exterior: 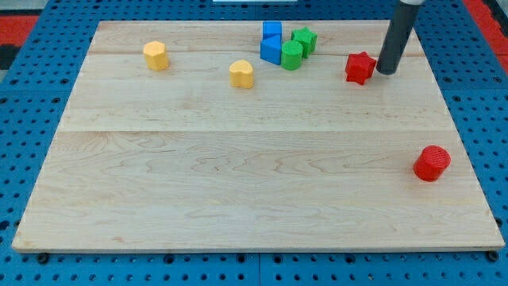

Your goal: Place the red star at the bottom of green circle and blue triangle

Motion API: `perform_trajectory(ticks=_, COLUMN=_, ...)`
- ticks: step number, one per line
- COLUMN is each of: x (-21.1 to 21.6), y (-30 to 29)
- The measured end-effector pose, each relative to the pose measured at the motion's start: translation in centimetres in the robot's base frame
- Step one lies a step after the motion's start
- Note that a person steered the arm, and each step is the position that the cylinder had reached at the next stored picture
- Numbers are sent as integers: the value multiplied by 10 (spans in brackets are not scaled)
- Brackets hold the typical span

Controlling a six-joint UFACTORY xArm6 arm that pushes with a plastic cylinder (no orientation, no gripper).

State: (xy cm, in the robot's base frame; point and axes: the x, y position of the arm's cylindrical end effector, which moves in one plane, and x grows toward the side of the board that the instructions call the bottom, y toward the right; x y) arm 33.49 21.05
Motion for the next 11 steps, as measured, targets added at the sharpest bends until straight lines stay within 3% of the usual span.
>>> perform_trajectory(ticks=2, x=40, y=-25)
perform_trajectory(ticks=4, x=11, y=27)
perform_trajectory(ticks=5, x=9, y=-27)
perform_trajectory(ticks=7, x=-49, y=-8)
perform_trajectory(ticks=10, x=16, y=-149)
perform_trajectory(ticks=11, x=-7, y=-117)
